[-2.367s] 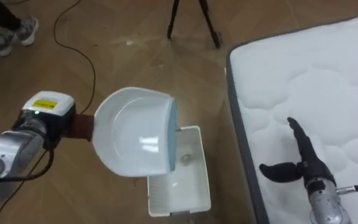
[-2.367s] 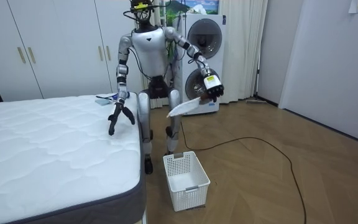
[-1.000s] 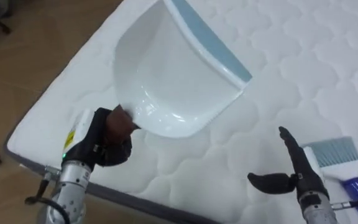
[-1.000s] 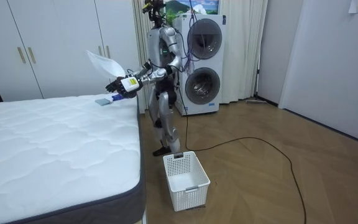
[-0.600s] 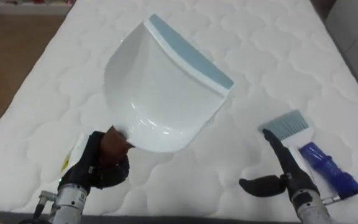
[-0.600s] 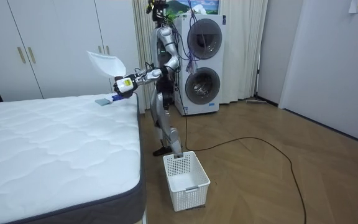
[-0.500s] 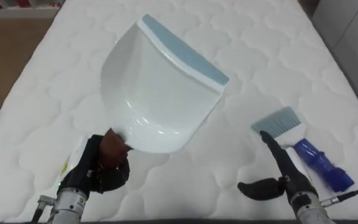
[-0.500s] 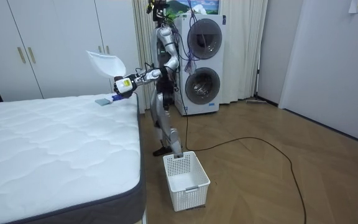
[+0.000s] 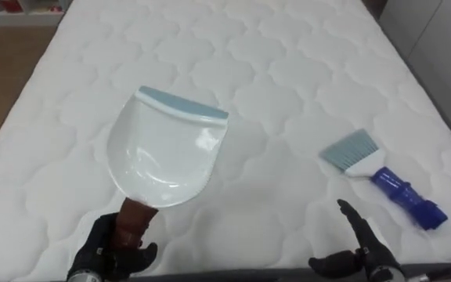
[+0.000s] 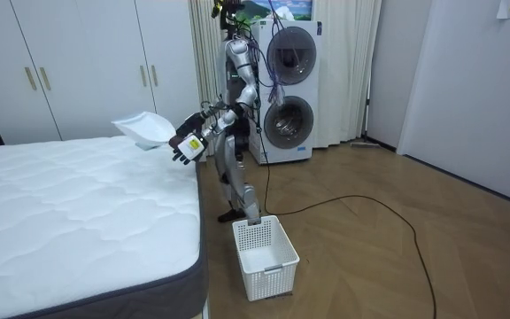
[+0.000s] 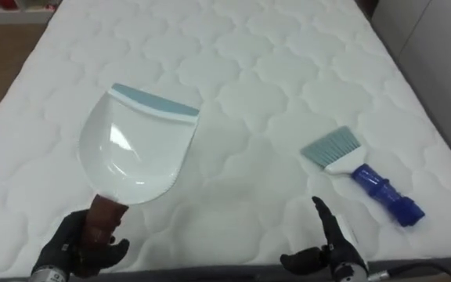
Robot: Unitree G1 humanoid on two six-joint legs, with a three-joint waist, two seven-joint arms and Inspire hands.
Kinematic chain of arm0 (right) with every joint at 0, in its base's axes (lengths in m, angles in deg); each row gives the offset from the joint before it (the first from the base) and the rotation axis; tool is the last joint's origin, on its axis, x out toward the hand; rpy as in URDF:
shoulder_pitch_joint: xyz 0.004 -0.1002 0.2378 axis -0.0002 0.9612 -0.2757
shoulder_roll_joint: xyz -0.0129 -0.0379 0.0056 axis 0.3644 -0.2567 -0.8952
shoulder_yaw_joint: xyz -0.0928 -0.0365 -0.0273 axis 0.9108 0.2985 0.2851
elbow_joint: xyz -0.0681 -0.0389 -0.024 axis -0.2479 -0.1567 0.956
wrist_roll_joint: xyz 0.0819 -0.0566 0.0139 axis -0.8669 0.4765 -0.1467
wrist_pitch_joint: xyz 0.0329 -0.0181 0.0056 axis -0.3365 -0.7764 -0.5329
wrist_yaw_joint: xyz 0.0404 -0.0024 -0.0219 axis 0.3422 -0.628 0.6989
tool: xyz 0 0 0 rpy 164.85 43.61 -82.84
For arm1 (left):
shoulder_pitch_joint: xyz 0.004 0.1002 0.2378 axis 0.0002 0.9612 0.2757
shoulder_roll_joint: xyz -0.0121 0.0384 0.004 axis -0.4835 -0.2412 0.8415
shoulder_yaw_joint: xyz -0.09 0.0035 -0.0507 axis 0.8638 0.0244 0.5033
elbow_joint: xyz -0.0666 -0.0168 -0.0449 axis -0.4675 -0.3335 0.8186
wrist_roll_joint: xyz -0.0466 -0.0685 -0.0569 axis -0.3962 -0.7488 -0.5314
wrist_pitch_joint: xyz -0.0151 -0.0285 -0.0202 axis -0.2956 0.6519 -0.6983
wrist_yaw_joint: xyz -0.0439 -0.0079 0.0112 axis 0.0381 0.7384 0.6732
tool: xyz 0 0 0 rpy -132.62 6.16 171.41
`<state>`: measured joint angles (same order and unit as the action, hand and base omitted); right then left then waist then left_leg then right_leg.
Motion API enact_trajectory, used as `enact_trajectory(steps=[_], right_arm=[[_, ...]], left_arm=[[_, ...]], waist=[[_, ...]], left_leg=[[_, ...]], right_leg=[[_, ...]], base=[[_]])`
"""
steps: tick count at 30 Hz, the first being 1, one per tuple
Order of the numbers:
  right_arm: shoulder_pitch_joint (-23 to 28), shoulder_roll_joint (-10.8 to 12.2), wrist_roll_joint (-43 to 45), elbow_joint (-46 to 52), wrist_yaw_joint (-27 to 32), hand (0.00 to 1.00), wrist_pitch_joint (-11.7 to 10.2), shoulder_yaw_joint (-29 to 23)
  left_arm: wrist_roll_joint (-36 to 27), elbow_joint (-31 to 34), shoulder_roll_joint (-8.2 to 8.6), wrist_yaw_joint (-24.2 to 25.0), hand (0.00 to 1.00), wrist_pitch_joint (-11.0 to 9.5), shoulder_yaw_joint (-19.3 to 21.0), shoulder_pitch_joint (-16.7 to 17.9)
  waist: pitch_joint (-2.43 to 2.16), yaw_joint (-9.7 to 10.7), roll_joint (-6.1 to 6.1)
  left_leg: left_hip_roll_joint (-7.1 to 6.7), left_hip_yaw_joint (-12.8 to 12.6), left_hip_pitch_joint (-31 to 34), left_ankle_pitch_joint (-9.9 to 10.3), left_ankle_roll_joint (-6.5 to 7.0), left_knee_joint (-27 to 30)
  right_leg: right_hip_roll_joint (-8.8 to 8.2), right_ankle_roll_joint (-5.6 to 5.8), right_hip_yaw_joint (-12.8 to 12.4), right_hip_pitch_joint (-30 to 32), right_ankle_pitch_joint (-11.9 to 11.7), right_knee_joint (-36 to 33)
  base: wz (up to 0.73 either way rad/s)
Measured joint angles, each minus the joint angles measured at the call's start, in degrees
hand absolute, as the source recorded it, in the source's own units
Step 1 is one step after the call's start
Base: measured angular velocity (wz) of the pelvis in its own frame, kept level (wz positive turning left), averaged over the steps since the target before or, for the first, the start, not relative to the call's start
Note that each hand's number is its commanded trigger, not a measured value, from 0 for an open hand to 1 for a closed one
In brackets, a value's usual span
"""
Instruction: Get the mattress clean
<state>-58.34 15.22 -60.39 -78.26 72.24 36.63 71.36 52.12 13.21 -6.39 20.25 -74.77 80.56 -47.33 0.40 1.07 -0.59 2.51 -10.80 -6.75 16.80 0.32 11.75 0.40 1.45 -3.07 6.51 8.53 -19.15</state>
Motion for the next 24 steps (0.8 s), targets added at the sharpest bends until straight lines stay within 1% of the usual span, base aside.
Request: enact_trajectory(steps=[3,6,7,8,11,12,16,19,20,21,22,23,24], right_arm=[[0.0,1.3,-0.4,-0.3,0.0,0.00,0.0,-1.6],[0.2,2.0,-0.7,-0.4,0.0,0.00,0.0,-1.6],[0.3,2.1,-0.7,-0.4,0.0,0.00,-0.1,-1.6],[0.4,2.1,-0.5,-0.4,0.4,0.00,-0.2,-1.6],[0.7,2.1,-0.4,-0.4,1.3,0.00,-0.6,-1.6],[1.0,2.1,-0.5,-0.4,1.7,0.00,-1.1,-1.6],[2.3,2.1,-0.9,-0.8,2.7,0.00,-1.4,-1.7],[2.8,2.1,-1.0,-2.0,3.1,0.00,-1.6,-2.7],[2.8,2.1,-1.0,-2.7,3.2,0.00,-1.6,-3.1],[2.9,2.1,-1.0,-3.2,3.3,0.00,-1.6,-3.3],[2.9,2.1,-1.0,-3.2,3.3,0.00,-1.6,-3.3],[2.9,2.4,-1.1,-3.3,3.3,0.00,-1.6,-3.2],[3.0,2.7,-1.8,-3.9,3.4,0.00,-1.8,-3.3]], left_arm=[[-0.7,-0.4,0.51,-0.1,0.00,0.0,1.3,-0.1],[-1.1,-1.4,0.74,-1.0,0.00,0.0,1.7,-0.5],[-1.1,-1.5,0.78,-1.2,0.00,0.0,1.8,-0.5],[-1.1,-1.5,0.93,-1.3,0.00,0.0,1.9,-0.5],[-1.1,-1.5,1.01,-1.9,0.00,0.0,1.9,-0.5],[-1.1,-1.5,1.01,-2.4,0.00,0.0,1.9,-0.5],[-3.2,-1.5,0.99,-3.5,0.00,0.0,1.9,-0.4],[-4.4,-1.4,1.00,-4.1,0.00,-0.6,2.0,-0.4],[-4.5,-1.4,1.00,-4.8,0.00,-0.8,2.0,-0.4],[-4.5,-1.4,1.00,-5.1,0.00,-0.9,2.2,-0.5],[-4.5,-1.4,1.00,-5.3,0.00,-1.0,2.5,-0.5],[-4.7,-1.5,1.00,-5.9,0.00,-1.0,3.0,-0.5],[-5.1,-1.6,1.08,-6.5,0.00,-1.1,3.1,-0.5]], waist=[[-0.10,0.2,0.19],[-0.12,0.2,0.25],[-0.14,0.2,0.28],[-0.07,0.2,0.42],[-0.18,0.2,0.82],[-0.17,0.2,0.91],[-0.03,0.2,1.21],[-0.21,0.3,1.65],[-0.34,0.3,1.85],[-0.58,0.6,2.00],[-0.60,0.7,1.98],[-0.32,0.9,1.36],[-0.01,1.2,0.09]], left_leg=[[0.33,0.0,-0.9,-0.1,-0.10,-0.8],[0.79,0.0,-1.6,-0.1,-0.19,-1.0],[0.84,0.0,-1.7,-0.1,-0.19,-1.0],[0.96,0.0,-1.9,-0.1,-0.20,-1.0],[1.14,0.0,-2.2,-0.2,-0.21,-1.0],[1.24,0.0,-2.4,-0.2,-0.21,-1.0],[1.75,0.1,-3.0,-0.2,-0.22,-1.0],[1.99,0.1,-3.6,-0.2,-0.32,-1.0],[2.02,0.1,-4.0,-0.3,-0.48,-1.0],[1.99,-0.1,-4.0,-0.3,-0.50,-0.8],[1.93,-0.2,-4.0,-0.3,-0.51,-0.1],[1.51,-0.1,-2.6,-0.3,-0.71,3.7],[0.90,1.7,-0.4,0.3,-1.24,3.6]], right_leg=[[0.49,-0.01,0.0,-1.1,-0.2,1.6],[0.94,-0.15,0.0,-2.5,-0.7,3.6],[0.99,-0.15,0.0,-2.7,-0.7,3.9],[1.09,-0.15,0.0,-3.3,-0.9,4.8],[1.28,-0.17,-0.1,-3.8,-1.1,5.9],[1.40,-0.23,-0.1,-4.2,-1.1,6.5],[1.94,-0.55,-0.1,-5.6,-1.4,8.0],[2.28,-0.66,-0.2,-6.3,-1.4,8.7],[2.35,-0.72,-0.3,-6.7,-1.5,9.0],[2.31,-0.86,-0.6,-7.2,-1.5,9.7],[2.13,-0.90,-1.2,-7.6,-1.6,9.9],[0.82,-0.90,-3.2,-8.6,-1.8,10.5],[-0.33,-0.66,-6.2,-8.8,-1.9,10.5]], base=[[-0.01],[-0.03],[-0.05],[0.00],[-0.05],[-0.06],[-0.07],[-0.12],[-0.14],[-0.11],[-0.04],[0.00],[0.14]])
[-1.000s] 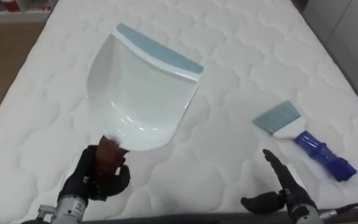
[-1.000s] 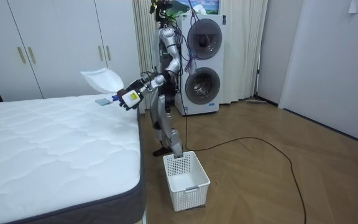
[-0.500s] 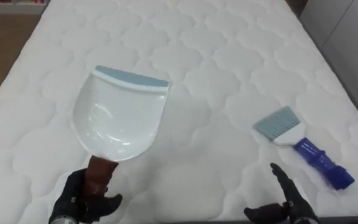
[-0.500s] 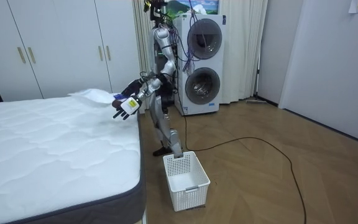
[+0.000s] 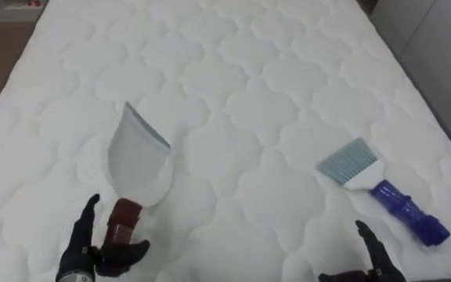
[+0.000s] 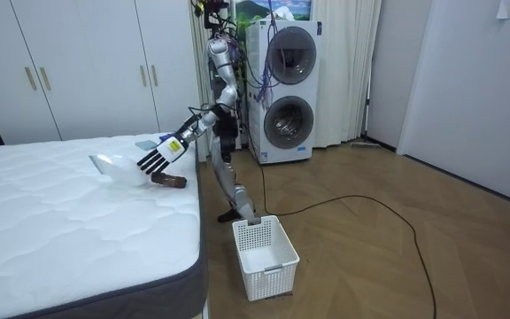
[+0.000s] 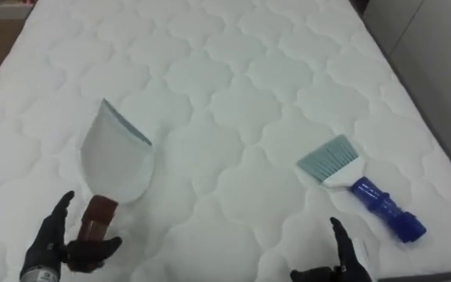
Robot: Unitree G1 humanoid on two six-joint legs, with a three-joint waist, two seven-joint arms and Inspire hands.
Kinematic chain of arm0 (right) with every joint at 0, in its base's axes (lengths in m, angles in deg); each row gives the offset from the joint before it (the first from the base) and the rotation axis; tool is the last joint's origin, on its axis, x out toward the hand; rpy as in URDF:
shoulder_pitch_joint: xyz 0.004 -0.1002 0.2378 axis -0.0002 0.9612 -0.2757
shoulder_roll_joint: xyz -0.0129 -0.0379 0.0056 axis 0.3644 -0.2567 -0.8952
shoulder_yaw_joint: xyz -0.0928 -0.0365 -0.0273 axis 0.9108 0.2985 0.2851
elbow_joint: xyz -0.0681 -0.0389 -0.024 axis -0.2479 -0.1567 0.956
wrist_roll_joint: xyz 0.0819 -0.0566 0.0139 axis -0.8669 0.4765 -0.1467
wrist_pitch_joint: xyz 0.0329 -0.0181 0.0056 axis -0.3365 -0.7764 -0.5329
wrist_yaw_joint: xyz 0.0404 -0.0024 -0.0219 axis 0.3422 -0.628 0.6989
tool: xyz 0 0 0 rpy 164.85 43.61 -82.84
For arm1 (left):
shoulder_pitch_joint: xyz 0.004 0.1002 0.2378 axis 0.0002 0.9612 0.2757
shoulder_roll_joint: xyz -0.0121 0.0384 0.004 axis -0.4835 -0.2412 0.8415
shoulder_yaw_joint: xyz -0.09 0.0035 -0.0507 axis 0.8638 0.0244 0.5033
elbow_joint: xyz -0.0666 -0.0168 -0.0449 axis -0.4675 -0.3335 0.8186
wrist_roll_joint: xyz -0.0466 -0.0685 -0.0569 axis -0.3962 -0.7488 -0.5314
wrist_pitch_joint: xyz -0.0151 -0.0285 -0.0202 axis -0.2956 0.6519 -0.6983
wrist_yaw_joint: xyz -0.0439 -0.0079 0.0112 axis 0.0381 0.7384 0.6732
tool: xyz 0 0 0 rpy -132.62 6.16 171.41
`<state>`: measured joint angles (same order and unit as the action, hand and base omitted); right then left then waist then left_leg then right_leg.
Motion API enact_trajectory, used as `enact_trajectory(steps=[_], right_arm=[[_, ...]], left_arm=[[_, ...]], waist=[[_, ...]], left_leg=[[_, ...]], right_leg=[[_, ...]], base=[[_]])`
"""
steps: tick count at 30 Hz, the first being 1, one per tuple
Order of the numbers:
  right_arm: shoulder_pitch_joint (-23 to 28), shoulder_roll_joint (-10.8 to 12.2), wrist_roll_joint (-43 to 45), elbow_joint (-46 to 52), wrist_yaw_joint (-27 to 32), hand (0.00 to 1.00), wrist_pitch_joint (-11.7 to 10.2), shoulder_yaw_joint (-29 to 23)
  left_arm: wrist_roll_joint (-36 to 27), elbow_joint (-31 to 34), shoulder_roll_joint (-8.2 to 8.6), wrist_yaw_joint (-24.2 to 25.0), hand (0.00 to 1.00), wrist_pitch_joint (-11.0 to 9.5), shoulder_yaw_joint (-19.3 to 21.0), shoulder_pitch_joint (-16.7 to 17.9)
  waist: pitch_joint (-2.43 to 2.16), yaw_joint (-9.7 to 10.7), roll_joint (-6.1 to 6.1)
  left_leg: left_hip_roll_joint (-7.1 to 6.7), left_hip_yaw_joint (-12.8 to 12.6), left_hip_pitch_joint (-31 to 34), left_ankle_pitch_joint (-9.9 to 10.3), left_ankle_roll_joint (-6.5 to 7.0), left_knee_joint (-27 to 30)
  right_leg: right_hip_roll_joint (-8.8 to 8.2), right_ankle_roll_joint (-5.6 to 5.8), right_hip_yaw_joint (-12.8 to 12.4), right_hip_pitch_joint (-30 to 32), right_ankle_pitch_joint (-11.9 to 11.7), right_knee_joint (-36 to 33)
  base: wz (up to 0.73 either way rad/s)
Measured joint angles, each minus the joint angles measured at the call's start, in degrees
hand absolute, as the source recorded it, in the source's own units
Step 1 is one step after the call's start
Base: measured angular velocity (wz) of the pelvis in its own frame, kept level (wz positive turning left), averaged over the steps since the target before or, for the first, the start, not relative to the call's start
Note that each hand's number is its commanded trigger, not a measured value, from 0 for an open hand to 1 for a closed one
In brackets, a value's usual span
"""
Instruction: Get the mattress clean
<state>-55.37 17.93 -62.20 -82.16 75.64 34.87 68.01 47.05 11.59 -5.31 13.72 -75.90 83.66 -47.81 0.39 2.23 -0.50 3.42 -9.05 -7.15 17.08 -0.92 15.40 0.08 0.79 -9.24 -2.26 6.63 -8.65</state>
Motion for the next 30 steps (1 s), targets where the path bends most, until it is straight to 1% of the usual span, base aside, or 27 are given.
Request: enact_trajectory(steps=[1,2,3,4,5,6,8,10,11,13,16,18,19,20,21,22,23,24,25,26,27,28,29,30], right_arm=[[0.0,0.1,-0.5,-0.5,0.2,0.00,-0.1,-0.4],[-0.1,0.8,-0.8,-2.4,0.2,0.00,0.0,-1.2],[-0.2,1.1,-0.7,-3.4,0.0,0.00,0.1,-1.3],[-0.2,1.1,-0.7,-3.5,-0.2,0.00,0.0,-1.3],[-0.3,1.1,-0.7,-3.8,-0.4,0.00,0.0,-1.3],[-0.4,1.1,-0.4,-3.8,-0.4,0.00,-0.2,-1.5],[-0.3,1.1,0.2,-3.9,-0.4,0.00,-0.2,-2.0],[-0.1,1.2,0.3,-4.3,-0.4,0.00,-0.2,-2.1],[-0.2,1.2,-0.3,-4.7,-0.5,0.00,-0.2,-2.2],[-0.2,1.2,-1.3,-5.1,-0.5,0.00,-0.2,-2.7],[-0.5,1.1,-2.0,-8.2,-0.2,0.00,-0.8,-4.8],[0.1,0.9,-2.3,-11.1,0.6,0.00,-0.7,-7.2],[0.5,0.8,-2.5,-11.4,1.0,0.00,-0.7,-7.7],[0.9,0.8,-3.1,-12.5,1.5,0.00,-0.6,-8.7],[0.9,0.8,-3.3,-13.4,1.6,0.00,-0.6,-9.1],[1.0,0.8,-4.1,-15.5,1.8,0.00,-0.4,-9.8],[1.2,0.8,-5.0,-17.2,1.8,0.00,-0.2,-10.3],[1.4,1.1,-5.3,-18.0,1.8,0.00,0.7,-11.0],[1.3,1.2,-5.4,-18.6,1.8,0.00,0.8,-11.2],[1.3,1.2,-5.4,-20.2,1.5,0.00,0.9,-11.2],[1.3,1.4,-5.3,-21.6,1.2,0.00,1.1,-11.2],[1.2,1.5,-5.3,-22.0,0.9,0.00,1.6,-11.2],[0.9,1.5,-5.2,-23.4,0.3,0.00,2.1,-11.1],[0.6,1.4,-5.0,-24.4,-0.4,0.00,2.8,-11.1]], left_arm=[[0.0,0.0,0.06,-0.2,0.00,-0.2,-0.2,-0.4],[0.1,-0.1,0.16,-0.7,0.00,-1.1,-0.4,-1.0],[0.1,-0.2,0.08,-1.8,0.00,-1.8,-0.4,-1.1],[0.1,-0.4,0.03,-2.4,0.00,-2.0,-0.4,-1.1],[0.1,-1.7,0.00,-3.2,0.00,-2.2,-0.3,-1.0],[0.2,-3.0,0.04,-3.6,0.00,-2.2,0.1,-0.8],[0.2,-3.9,0.03,-3.7,0.00,-2.2,0.4,-0.4],[0.2,-4.3,0.03,-4.8,0.00,-2.2,0.6,0.2],[0.3,-5.6,0.09,-5.7,0.00,-2.9,0.6,0.2],[0.2,-8.0,0.15,-7.0,0.00,-3.2,0.8,0.3],[-0.2,-11.6,0.33,-8.8,0.00,-3.5,2.8,0.4],[-0.6,-15.9,0.76,-10.8,0.00,-4.3,5.9,1.0],[-1.0,-16.4,1.01,-10.9,0.00,-4.3,7.0,1.4],[-2.0,-17.2,1.27,-11.1,0.00,-4.4,8.5,2.3],[-2.2,-17.9,1.31,-11.1,0.00,-4.4,9.2,2.8],[-2.4,-20.5,1.32,-11.1,0.00,-4.5,10.1,3.9],[-2.5,-23.5,1.48,-10.9,0.00,-4.4,10.9,4.6],[-2.5,-26.2,1.80,-10.6,0.00,-4.1,11.8,5.2],[-2.5,-27.2,1.93,-10.4,0.00,-3.7,12.1,5.4],[-2.5,-29.2,2.03,-10.0,0.00,-2.9,12.5,6.0],[-2.6,-30.1,2.13,-9.3,0.00,-2.1,13.0,6.8],[-2.6,-30.3,2.13,-9.1,0.00,-1.7,13.0,7.1],[-2.6,-30.7,2.13,-8.4,0.00,-0.8,13.0,7.5],[-2.4,-31.2,2.14,-7.7,0.00,0.0,12.9,7.6]], waist=[[-0.13,0.3,0.24],[-0.64,0.3,0.05],[-0.82,-0.4,-0.28],[-0.54,-1.0,-0.03],[-0.49,-2.0,0.10],[-0.33,-2.4,0.39],[-0.22,-2.3,0.53],[-0.08,-1.7,0.74],[-0.10,-1.7,0.65],[0.02,-1.6,0.91],[0.05,-1.5,1.12],[-0.19,-2.5,1.38],[-0.38,-2.6,1.39],[-0.39,-2.7,1.38],[-0.30,-2.7,1.05],[-0.45,-2.9,0.98],[-0.61,-3.0,1.03],[-0.77,-3.1,1.11],[-0.79,-3.1,0.88],[-0.70,-3.1,0.86],[-0.60,-3.0,0.59],[-0.46,-3.0,0.23],[-0.39,-3.0,0.08],[-0.30,-2.9,-0.33]], left_leg=[[-0.07,1.0,1.6,-0.8,-0.38,-2.3],[-0.30,0.0,2.7,-2.3,1.39,-3.6],[-0.73,-0.6,2.1,-2.7,1.86,-4.2],[-0.87,-0.8,1.8,-2.8,1.89,-4.2],[-1.04,-1.3,1.2,-2.7,1.89,-4.3],[-1.14,-1.2,0.4,-2.7,1.90,-4.7],[-1.22,-1.2,-0.4,-2.7,1.92,-5.6],[-1.41,-1.2,-0.9,-2.7,1.92,-6.0],[-1.29,-1.2,-1.2,-2.7,1.91,-6.2],[-1.11,-1.2,-1.4,-2.7,1.88,-6.3],[-1.02,-1.0,-1.8,-2.9,1.60,-6.7],[-0.96,-1.0,-2.4,-2.9,1.46,-7.2],[-0.95,-1.0,-2.4,-2.9,1.45,-7.2],[-0.95,-0.9,-2.3,-2.9,1.42,-7.2],[-0.95,-0.8,-2.3,-2.9,1.40,-7.2],[-0.94,-0.7,-2.4,-2.9,1.38,-7.3],[-0.94,-0.8,-2.6,-2.9,1.38,-7.7],[-0.94,-0.8,-2.7,-2.9,1.38,-7.7],[-0.94,-0.8,-2.8,-2.9,1.38,-7.7],[-0.94,-0.7,-2.8,-2.9,1.38,-7.7],[-0.94,-0.3,-2.8,-2.9,1.38,-7.7],[-0.95,-0.2,-2.9,-2.9,1.38,-7.7],[-0.96,0.1,-3.0,-2.9,1.38,-7.7],[-1.01,0.5,-3.1,-2.9,1.38,-7.7]], right_leg=[[-0.20,0.07,-0.8,0.3,0.0,-0.2],[-0.62,0.93,-0.9,0.9,0.4,-0.4],[-0.55,1.18,1.5,1.1,0.4,-0.3],[-0.65,1.19,2.8,1.1,0.3,0.0],[-0.80,1.23,5.3,0.8,0.1,0.1],[-0.85,1.25,6.8,0.0,-0.1,0.1],[-0.93,1.27,7.7,-0.6,-0.1,0.3],[-0.71,1.31,7.9,-0.7,0.0,0.2],[-0.60,1.33,8.2,-0.9,0.0,0.2],[-0.47,1.30,9.2,-1.2,0.0,0.3],[-0.32,1.04,9.5,-1.5,0.1,0.2],[-0.15,0.77,9.4,-1.7,0.3,0.1],[-0.15,0.75,9.5,-1.6,0.3,0.1],[-0.14,0.72,9.5,-1.6,0.4,0.1],[-0.14,0.71,9.6,-1.6,0.4,0.0],[-0.10,0.70,9.6,-1.7,0.5,0.0],[-0.07,0.71,9.5,-1.7,0.5,0.1],[-0.04,0.72,9.5,-1.8,0.5,0.1],[-0.05,0.72,9.5,-1.8,0.5,0.1],[-0.07,0.72,9.6,-1.9,0.5,0.1],[-0.10,0.74,9.8,-2.1,0.6,0.1],[-0.12,0.77,9.9,-2.2,0.6,0.1],[-0.16,0.85,10.1,-2.4,0.7,0.1],[-0.23,0.88,10.5,-2.6,0.7,0.1]], base=[[0.29],[0.23],[0.04],[-0.33],[-0.45],[-0.42],[-0.08],[-0.03],[-0.08],[-0.02],[0.00],[-0.06],[0.00],[0.04],[0.05],[0.00],[0.00],[-0.03],[0.00],[0.08],[0.11],[0.13],[0.15],[0.13]])
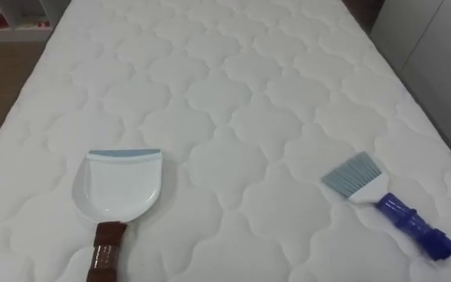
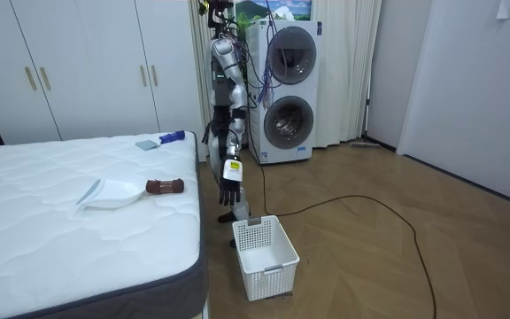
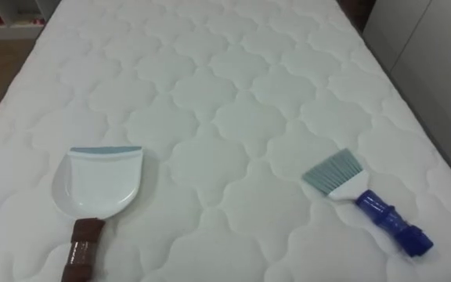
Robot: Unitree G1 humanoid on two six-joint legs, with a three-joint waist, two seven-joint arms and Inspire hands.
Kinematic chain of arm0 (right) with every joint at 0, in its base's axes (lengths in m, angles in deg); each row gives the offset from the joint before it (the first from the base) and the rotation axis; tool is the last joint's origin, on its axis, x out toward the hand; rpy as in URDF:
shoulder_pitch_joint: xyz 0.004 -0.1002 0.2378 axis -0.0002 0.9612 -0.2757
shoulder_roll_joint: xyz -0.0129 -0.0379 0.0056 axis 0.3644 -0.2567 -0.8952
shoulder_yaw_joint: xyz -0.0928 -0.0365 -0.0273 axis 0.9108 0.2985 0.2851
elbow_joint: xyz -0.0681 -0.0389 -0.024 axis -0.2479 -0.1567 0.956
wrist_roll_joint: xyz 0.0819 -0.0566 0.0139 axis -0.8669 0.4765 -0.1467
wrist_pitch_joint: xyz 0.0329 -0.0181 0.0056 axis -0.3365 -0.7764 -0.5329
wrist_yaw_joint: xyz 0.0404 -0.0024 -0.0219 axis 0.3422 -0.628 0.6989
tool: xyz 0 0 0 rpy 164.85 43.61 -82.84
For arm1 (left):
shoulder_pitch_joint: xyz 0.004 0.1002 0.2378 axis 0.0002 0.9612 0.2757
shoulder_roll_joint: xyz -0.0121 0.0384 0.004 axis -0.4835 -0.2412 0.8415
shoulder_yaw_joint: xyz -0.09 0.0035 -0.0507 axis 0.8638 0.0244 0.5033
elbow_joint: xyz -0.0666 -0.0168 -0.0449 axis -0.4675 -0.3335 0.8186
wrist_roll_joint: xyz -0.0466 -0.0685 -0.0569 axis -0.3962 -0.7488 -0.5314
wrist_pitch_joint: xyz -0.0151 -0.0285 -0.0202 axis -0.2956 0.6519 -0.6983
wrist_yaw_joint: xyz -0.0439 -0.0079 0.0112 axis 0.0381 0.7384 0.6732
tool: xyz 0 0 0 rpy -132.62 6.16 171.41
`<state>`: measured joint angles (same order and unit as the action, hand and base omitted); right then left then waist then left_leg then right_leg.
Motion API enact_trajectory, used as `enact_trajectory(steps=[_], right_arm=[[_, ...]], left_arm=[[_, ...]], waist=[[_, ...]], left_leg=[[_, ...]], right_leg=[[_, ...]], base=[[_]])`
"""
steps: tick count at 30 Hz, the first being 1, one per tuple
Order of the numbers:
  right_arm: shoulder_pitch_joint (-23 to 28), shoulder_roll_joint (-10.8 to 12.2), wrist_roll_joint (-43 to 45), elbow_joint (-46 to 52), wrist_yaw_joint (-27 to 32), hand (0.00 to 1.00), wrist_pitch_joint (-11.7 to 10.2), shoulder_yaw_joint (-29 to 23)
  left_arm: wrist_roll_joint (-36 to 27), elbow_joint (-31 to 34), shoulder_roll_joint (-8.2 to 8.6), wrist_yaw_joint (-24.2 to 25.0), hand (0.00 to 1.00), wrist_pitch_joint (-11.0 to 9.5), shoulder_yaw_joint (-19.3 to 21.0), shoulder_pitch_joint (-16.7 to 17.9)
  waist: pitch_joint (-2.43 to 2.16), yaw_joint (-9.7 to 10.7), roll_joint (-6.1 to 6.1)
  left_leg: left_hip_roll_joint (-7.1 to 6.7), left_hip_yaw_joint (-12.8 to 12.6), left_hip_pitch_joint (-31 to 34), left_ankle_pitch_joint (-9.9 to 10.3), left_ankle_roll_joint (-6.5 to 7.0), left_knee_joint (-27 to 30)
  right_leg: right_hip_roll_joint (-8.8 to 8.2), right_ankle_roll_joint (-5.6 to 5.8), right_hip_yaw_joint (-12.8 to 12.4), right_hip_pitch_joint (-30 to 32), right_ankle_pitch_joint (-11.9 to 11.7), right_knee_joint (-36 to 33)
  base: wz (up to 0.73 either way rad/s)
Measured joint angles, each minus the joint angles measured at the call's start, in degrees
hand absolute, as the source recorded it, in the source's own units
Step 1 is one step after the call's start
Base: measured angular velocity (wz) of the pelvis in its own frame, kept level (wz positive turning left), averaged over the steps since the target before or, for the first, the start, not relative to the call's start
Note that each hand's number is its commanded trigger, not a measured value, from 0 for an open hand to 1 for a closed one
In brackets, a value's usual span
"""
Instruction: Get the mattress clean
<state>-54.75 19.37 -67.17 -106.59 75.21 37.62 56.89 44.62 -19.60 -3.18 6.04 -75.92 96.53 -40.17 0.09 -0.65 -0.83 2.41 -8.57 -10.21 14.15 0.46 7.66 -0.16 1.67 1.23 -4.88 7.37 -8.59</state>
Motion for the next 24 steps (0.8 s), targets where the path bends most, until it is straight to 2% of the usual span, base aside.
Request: enact_trajectory(steps=[5,9,14,18,24], right_arm=[[-1.3,-0.2,0.3,-3.7,-2.9,0.00,3.0,0.1],[-1.5,-0.2,2.0,-4.5,-5.3,0.00,5.5,0.1],[-3.0,-0.1,2.6,-5.9,-7.0,0.00,6.9,0.1],[-4.3,-0.1,3.6,-5.8,-8.5,0.00,7.0,0.3],[-6.0,0.0,6.7,-6.1,-9.4,0.00,7.3,2.4]], left_arm=[[1.7,-1.4,0.29,3.3,0.00,3.5,-0.9,-0.4],[5.5,-0.6,0.45,6.8,0.00,5.7,-2.4,-1.8],[7.8,0.2,0.45,9.9,0.00,6.5,-4.1,-3.8],[8.1,0.4,0.45,13.2,0.00,6.8,-4.6,-4.7],[10.7,0.3,0.74,15.0,0.00,8.2,-6.8,-5.2]], waist=[[-0.04,0.5,-0.12],[0.03,0.6,0.51],[0.18,0.6,0.77],[0.14,0.9,0.58],[0.05,1.0,0.25]], left_leg=[[-0.01,0.5,0.1,0.0,-0.04,-0.1],[-0.02,0.7,0.5,0.0,-0.04,0.1],[-0.03,0.7,0.7,0.0,-0.04,0.1],[-0.02,0.6,0.8,0.0,-0.04,0.1],[-0.01,0.7,1.6,0.0,-0.04,0.6]], right_leg=[[-0.07,0.00,0.7,-0.1,0.0,0.0],[-0.03,-0.01,0.6,0.0,0.0,-0.1],[-0.02,-0.04,0.6,0.3,0.0,-0.1],[0.03,-0.08,0.5,0.4,0.1,0.0],[0.02,-0.08,0.6,1.2,0.1,0.0]], base=[[0.04],[0.01],[0.00],[0.00],[0.00]])
